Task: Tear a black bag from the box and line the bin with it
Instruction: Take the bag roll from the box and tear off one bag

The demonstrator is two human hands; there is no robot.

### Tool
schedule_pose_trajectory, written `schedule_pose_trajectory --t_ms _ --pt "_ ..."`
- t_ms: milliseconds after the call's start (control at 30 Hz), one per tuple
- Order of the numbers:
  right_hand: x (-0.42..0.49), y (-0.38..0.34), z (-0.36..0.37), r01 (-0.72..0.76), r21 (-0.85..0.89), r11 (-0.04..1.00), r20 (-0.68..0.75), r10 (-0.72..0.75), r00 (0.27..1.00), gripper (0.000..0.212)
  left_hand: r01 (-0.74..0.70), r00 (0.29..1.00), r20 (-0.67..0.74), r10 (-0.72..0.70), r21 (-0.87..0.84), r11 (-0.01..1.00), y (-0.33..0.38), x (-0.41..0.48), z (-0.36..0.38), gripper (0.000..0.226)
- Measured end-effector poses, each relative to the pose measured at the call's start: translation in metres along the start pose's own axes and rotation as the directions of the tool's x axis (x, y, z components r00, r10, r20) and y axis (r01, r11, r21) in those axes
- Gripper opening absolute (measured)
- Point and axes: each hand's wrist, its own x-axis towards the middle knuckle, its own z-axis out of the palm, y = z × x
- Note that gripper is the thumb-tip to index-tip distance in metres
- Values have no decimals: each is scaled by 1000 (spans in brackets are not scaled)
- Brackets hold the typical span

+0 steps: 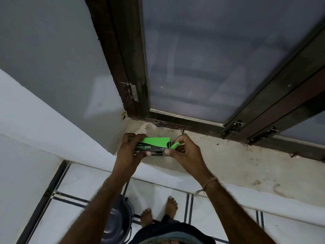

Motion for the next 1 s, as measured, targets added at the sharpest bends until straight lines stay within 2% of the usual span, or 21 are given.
schedule_pose_trajectory --t_ms 133,167,233,300,400,533,800,1000 --pt "-11 3 -9 0 229 974 -53 12 999 25 -14 1000 -15 13 -107 994 2 -5 -11 56" --pt "-14 4 -10 23 190 981 -108 -2 994 25 -14 1000 -24 11 -123 992 2 -7 -14 57" --pt "-23 3 -7 98 -20 995 -236 -100 967 32 -28 1000 -15 26 -136 990 4 -12 -18 55" --pt "-35 -7 -1 183 -130 974 -262 -212 941 30 -53 999 1 53 -138 989 8 -15 -19 52" --pt "-50 -18 9 199 -7 980 -213 -196 957 20 -83 996 4 84 -135 987 15 -21 -17 51" --pt "-63 -21 15 148 100 984 -228 -122 966 23 -103 994 13 106 -114 988 19 -26 -18 56" --pt "-83 -16 13 218 158 963 -324 -158 933 11 -99 995 1 100 -102 990 34 -40 -13 58" --pt "-80 -17 -7 266 181 947 -286 -208 936 41 -77 997 -16 76 -84 993 58 -43 -5 55"
